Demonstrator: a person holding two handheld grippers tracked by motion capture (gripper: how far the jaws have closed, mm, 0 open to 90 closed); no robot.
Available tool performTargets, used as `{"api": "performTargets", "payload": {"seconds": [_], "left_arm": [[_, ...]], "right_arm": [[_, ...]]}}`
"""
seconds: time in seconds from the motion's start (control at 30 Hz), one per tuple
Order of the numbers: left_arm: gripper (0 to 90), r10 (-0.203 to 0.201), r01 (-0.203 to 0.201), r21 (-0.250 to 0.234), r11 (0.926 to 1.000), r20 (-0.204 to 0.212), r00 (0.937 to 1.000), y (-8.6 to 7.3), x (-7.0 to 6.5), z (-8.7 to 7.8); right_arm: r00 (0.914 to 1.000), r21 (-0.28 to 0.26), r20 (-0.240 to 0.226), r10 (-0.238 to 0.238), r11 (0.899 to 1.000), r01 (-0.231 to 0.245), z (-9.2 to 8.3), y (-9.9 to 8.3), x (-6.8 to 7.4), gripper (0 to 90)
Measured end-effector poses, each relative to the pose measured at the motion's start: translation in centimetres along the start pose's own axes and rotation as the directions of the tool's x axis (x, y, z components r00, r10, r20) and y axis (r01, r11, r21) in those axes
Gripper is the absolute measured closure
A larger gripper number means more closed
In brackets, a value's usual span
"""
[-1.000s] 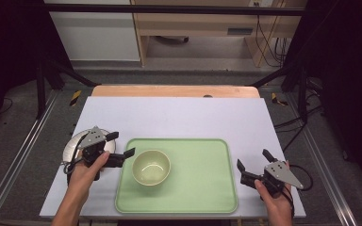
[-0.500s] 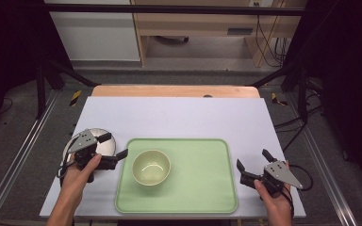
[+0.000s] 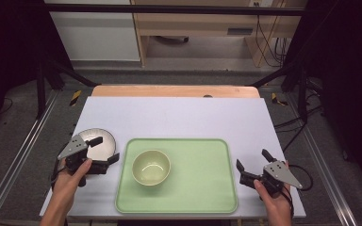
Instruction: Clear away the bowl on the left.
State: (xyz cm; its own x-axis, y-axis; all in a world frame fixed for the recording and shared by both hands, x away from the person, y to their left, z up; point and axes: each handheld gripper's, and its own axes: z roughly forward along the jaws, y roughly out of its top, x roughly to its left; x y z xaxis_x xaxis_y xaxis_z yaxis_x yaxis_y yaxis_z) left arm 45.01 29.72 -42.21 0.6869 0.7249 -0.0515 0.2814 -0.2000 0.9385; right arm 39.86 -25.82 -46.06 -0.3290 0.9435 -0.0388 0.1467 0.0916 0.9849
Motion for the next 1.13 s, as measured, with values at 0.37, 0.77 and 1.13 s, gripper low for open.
{"api": "performTargets", "payload": {"seconds": [0.37, 0.77, 1.13], "left_arm": [[4.0, -0.011, 0.01, -0.051, 0.9987, -0.022, 0.9997, -0.8, 1.5, -1.4], [3.2, -0.014, 0.012, -0.103, 0.9946, -0.021, 0.9997, -1.7, 2.6, -2.3], [3.2, -0.029, 0.024, -0.124, 0.992, -0.037, 0.9989, -2.5, 3.5, -2.7]], "right_arm": [[1.0, -0.001, 0.0, -0.003, 1.0, 0.003, 0.0, 0.0, -0.1, 2.5], [1.0, 0.001, 0.001, 0.0, 1.0, 0.0, 0.0, 0.0, 0.0, 2.5], [1.0, 0.002, 0.0, -0.002, 1.0, 0.002, 0.0, 0.0, 0.0, 2.5]]}}
